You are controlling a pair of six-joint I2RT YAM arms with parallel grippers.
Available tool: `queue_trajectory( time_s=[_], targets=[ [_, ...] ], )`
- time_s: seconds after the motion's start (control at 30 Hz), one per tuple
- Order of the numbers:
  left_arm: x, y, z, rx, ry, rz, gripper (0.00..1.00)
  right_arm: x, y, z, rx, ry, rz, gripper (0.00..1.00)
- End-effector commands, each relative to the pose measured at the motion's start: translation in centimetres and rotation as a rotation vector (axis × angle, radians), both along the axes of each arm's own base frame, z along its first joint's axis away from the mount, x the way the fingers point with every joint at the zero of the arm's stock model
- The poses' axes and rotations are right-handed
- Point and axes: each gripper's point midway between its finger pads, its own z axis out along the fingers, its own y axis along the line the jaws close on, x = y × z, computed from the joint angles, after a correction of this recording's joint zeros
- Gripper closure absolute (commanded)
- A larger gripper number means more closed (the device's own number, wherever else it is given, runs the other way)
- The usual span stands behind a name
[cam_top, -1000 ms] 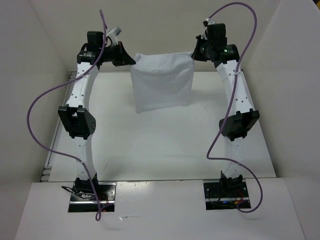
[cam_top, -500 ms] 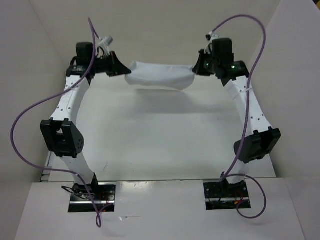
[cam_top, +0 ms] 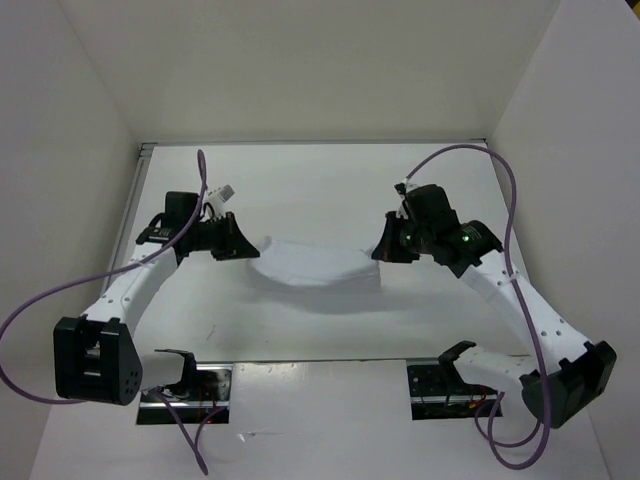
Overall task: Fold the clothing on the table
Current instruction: Fold the skirt
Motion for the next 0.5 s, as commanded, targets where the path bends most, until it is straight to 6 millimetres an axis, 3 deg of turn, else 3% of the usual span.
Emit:
queue_trajectory(
  time_s=[0.0, 0.2, 0.23, 0.3, 0.47],
  targets=[
    [1.3, 1.0, -0.8, 0.055, -0.016, 0.062, 1.0, 0.6, 0.2, -1.7, 0.013, 0.055, -0.069, 1.0],
    [2.9, 1.3, -4.4, 0.091, 0.052, 0.073, 1.0, 4.4, 0.2, -4.2, -0.089, 0.037, -0.104, 1.0],
    [2.9, 1.3, -4.8, 0.093, 0.068, 0.073, 1.0, 5.2, 0.4, -3.9, -0.093, 0.018, -0.104, 1.0],
    [3.4, 1.5, -5.2, 0.105, 0.082, 0.09, 1.0, 6.0, 0.4, -4.9, -0.125, 0.041, -0.115, 1.0],
    [4.1, 1.2, -5.1, 0.102, 0.073, 0.091, 1.0, 5.0, 0.0, -6.4, -0.149, 0.116, -0.137, 1.0]
  ],
)
